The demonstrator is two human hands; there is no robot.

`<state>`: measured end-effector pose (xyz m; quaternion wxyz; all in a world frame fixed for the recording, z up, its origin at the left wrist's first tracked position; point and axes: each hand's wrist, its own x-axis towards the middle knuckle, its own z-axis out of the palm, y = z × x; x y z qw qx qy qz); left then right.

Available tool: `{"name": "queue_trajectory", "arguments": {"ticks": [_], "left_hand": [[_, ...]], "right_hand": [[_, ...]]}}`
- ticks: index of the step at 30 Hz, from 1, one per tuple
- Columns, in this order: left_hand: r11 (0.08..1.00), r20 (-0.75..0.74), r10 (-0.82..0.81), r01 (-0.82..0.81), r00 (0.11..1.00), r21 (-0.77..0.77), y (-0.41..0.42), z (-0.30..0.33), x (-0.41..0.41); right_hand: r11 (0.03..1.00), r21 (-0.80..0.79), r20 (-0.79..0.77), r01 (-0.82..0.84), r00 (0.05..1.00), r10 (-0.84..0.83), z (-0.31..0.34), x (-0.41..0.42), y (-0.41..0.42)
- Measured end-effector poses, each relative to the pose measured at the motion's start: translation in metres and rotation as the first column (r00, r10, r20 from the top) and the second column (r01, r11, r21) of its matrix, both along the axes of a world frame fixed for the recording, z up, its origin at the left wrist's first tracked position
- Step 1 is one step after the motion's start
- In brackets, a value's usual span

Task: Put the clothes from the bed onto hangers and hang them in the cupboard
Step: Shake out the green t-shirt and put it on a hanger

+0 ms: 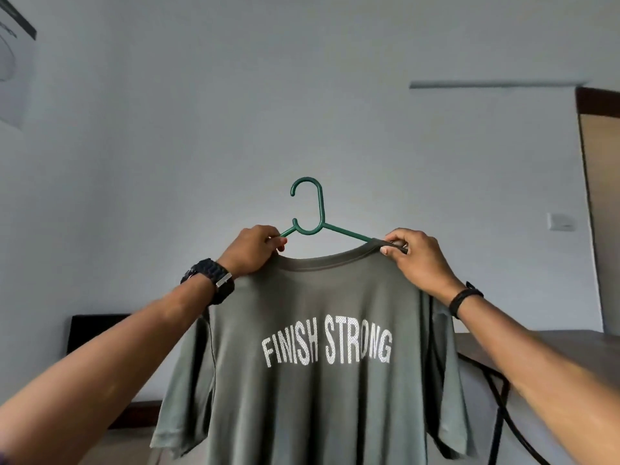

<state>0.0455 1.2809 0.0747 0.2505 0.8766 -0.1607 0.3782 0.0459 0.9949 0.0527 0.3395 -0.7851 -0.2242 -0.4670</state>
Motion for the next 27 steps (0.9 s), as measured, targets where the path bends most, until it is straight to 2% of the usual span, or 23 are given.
{"name": "queue_trajectory", "arguments": {"ticks": [4,9,12,14,16,18,19,20,23,24,27], "left_hand": [[0.983,0.114,0.174,-0.179,0.978,0.036,-0.014,0.015,0.002],[0.915,0.274,0.333,-0.379,0.902,0.136,-0.034,0.038,-0.004],[0.891,0.296,0.388,-0.437,0.873,0.124,-0.04,0.052,-0.002],[0.901,0.287,0.381,-0.422,0.879,0.096,-0.045,0.058,-0.002],[0.929,0.303,0.326,-0.362,0.896,0.072,-0.055,0.062,-0.005],[0.953,0.299,0.27,-0.298,0.915,0.049,-0.066,0.061,-0.005],[0.961,0.309,0.252,-0.274,0.917,0.031,-0.072,0.06,-0.006],[0.969,0.317,0.233,-0.248,0.919,0.005,-0.081,0.061,-0.006],[0.986,0.335,0.159,-0.133,0.929,-0.1,-0.103,0.066,-0.008],[0.987,0.345,0.126,-0.082,0.93,-0.139,-0.111,0.067,-0.008],[0.969,0.346,0.012,0.075,0.938,-0.236,-0.146,0.076,-0.012]], "right_hand": [[0.995,-0.001,-0.139,-0.101,0.985,0.1,0.02,-0.018,-0.025],[0.997,0.021,-0.192,-0.079,0.978,0.082,0.042,-0.039,-0.049],[0.999,0.009,-0.255,-0.041,0.966,0.042,0.051,-0.05,-0.064],[0.999,0.034,-0.299,-0.022,0.954,0.031,0.056,-0.059,-0.076],[0.999,0.012,-0.452,-0.044,0.891,0.044,0.066,-0.074,-0.088],[0.991,-0.119,-0.671,-0.064,0.741,-0.033,0.076,-0.089,-0.098],[0.983,-0.169,-0.704,-0.065,0.707,-0.074,0.082,-0.095,-0.102],[0.984,-0.169,-0.686,-0.055,0.723,-0.077,0.087,-0.102,-0.106],[0.996,0.062,-0.41,-0.07,0.908,0.089,0.102,-0.116,-0.115],[0.996,0.058,-0.358,-0.062,0.93,0.079,0.104,-0.119,-0.117],[0.975,-0.198,-0.313,0.101,0.936,-0.161,0.106,-0.126,-0.133]]}}
